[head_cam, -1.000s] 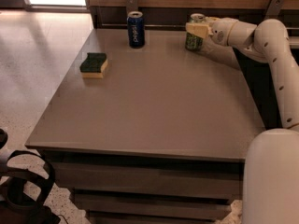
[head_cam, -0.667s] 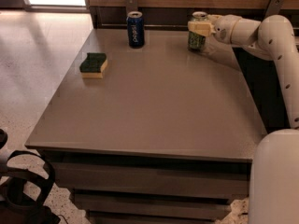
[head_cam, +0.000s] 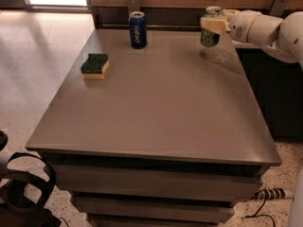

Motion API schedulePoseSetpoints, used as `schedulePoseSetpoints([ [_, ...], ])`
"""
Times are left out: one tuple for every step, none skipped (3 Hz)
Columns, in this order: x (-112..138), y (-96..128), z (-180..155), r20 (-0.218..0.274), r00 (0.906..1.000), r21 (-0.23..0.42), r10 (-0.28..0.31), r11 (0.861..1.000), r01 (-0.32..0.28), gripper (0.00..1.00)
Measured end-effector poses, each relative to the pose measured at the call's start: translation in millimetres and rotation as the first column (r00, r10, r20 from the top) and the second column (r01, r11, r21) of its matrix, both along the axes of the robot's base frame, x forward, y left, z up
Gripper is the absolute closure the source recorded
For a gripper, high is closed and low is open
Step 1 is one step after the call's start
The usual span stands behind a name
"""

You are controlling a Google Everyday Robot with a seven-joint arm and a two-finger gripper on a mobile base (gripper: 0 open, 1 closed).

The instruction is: Move green can near sponge

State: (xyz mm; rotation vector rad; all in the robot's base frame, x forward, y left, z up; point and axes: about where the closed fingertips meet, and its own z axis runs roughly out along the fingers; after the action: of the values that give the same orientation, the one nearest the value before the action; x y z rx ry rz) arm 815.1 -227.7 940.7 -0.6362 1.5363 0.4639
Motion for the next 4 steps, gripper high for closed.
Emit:
schedulePoseSetpoints([
  [-25.9,20.9,10.6,0.032,0.9991,0.007,0.028,1.0,-0.028,1.0],
  [-60.9,49.3,21.1,0.049,0.9971,-0.024,0.058,0.998,-0.057,1.0],
  [-90.9,80.9,27.7,0.044,0.9939,-0.069,0.101,0.993,-0.098,1.0],
  [-107.0,117.6,25.7,0.036,0.9832,-0.077,0.179,0.981,-0.176,1.0],
])
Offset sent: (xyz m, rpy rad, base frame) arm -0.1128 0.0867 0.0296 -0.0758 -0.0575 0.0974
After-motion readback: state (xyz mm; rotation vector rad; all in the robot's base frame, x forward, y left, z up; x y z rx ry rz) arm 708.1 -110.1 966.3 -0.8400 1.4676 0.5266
